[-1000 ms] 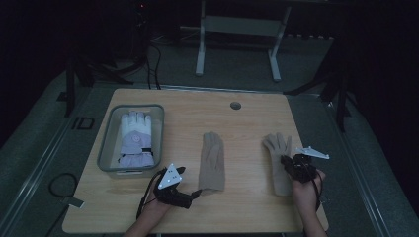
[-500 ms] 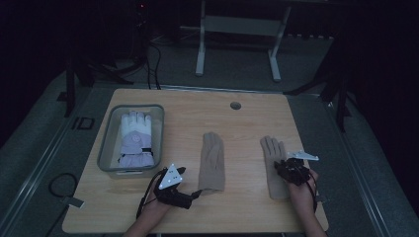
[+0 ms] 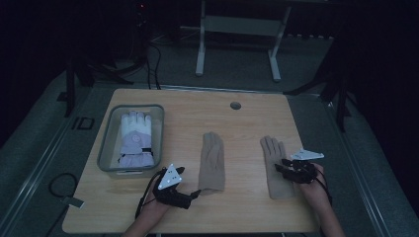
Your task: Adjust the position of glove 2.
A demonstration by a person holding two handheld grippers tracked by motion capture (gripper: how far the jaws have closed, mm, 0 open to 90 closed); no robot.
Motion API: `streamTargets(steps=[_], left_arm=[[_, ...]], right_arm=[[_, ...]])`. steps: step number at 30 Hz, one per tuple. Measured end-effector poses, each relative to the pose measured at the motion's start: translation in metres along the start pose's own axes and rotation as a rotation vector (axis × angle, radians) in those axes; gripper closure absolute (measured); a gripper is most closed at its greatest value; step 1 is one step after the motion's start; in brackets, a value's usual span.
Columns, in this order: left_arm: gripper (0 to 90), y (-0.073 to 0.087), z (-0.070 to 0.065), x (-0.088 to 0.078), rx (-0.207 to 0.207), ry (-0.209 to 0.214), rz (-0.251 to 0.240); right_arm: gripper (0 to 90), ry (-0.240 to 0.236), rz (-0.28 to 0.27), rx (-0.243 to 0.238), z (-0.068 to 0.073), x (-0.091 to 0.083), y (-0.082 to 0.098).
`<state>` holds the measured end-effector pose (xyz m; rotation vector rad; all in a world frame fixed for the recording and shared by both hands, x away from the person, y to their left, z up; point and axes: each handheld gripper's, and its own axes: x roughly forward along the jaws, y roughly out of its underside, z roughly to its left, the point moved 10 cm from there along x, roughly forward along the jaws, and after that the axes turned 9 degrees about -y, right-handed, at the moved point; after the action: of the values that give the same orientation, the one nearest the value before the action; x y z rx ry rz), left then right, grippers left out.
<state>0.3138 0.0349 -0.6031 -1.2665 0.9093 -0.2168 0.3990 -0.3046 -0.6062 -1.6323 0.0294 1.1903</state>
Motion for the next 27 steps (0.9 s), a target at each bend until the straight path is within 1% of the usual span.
streamTargets(steps=[2, 4, 5, 6, 7, 9, 11, 12, 13, 14, 16, 17, 18, 19, 20, 23, 24, 25, 26, 27], left_arm=[[3.1, 0.001, 0.000, 0.000, 0.000, 0.001, 0.003], [3.1, 0.001, 0.000, 0.000, 0.003, 0.002, 0.005], [3.1, 0.001, 0.000, 0.001, 0.003, 0.002, 0.004], [3.1, 0.001, 0.000, 0.001, 0.005, 0.001, 0.003], [3.1, 0.001, 0.000, 0.001, 0.007, 0.001, 0.004], [3.1, 0.001, -0.001, 0.001, 0.005, 0.004, 0.006], [3.1, 0.002, -0.002, 0.002, 0.007, 0.005, 0.007], [3.1, 0.002, -0.002, 0.002, 0.007, 0.005, 0.007], [3.1, 0.001, -0.002, 0.002, 0.010, 0.006, 0.007], [3.1, 0.001, -0.002, 0.001, 0.009, 0.006, 0.005], [3.1, 0.000, -0.002, 0.001, 0.007, 0.006, 0.001], [3.1, 0.000, -0.002, 0.000, 0.006, 0.005, -0.001], [3.1, 0.000, -0.002, 0.000, 0.006, 0.005, -0.001], [3.1, 0.000, -0.001, 0.000, 0.003, 0.004, 0.000], [3.1, 0.000, -0.001, 0.000, 0.003, 0.002, -0.001], [3.1, 0.000, 0.000, 0.000, 0.005, 0.000, -0.003], [3.1, 0.000, 0.000, 0.000, 0.005, 0.000, -0.003], [3.1, -0.001, 0.000, -0.001, 0.007, -0.001, -0.004], [3.1, -0.001, 0.000, -0.001, 0.006, -0.002, -0.007], [3.1, -0.001, 0.001, -0.002, 0.007, -0.002, -0.007]], right_arm=[[58.1, -0.012, 0.007, 0.003, -0.003, 0.001, 0.003], [57.6, -0.020, 0.022, 0.015, -0.005, 0.006, 0.009], [59.0, -0.034, 0.012, 0.025, -0.004, 0.007, 0.010], [61.9, -0.035, 0.004, 0.032, -0.003, 0.009, 0.011], [67.4, -0.027, -0.004, 0.024, -0.001, 0.009, 0.011], [77.4, -0.002, -0.007, 0.046, 0.002, 0.010, 0.011], [81.1, 0.045, 0.002, 0.056, 0.004, 0.011, 0.009], [81.1, 0.045, 0.002, 0.056, 0.004, 0.011, 0.009], [82.2, 0.062, 0.001, 0.064, 0.005, 0.011, 0.009], [83.5, 0.083, -0.001, 0.101, 0.006, 0.012, 0.006], [83.8, 0.098, -0.012, 0.127, 0.011, 0.010, 0.000], [83.9, 0.108, -0.027, 0.140, 0.014, 0.008, -0.006], [83.9, 0.108, -0.027, 0.140, 0.014, 0.008, -0.006], [84.0, 0.103, -0.049, 0.163, 0.018, 0.006, -0.012], [84.1, 0.118, -0.075, 0.162, 0.028, 0.001, -0.028], [84.0, 0.115, -0.109, 0.162, 0.043, -0.001, -0.049], [84.0, 0.115, -0.109, 0.162, 0.043, -0.001, -0.049], [84.1, 0.106, -0.111, 0.159, 0.049, -0.001, -0.056], [84.0, 0.106, -0.128, 0.159, 0.057, 0.000, -0.066], [84.1, 0.099, -0.133, 0.164, 0.062, 0.002, -0.072]])
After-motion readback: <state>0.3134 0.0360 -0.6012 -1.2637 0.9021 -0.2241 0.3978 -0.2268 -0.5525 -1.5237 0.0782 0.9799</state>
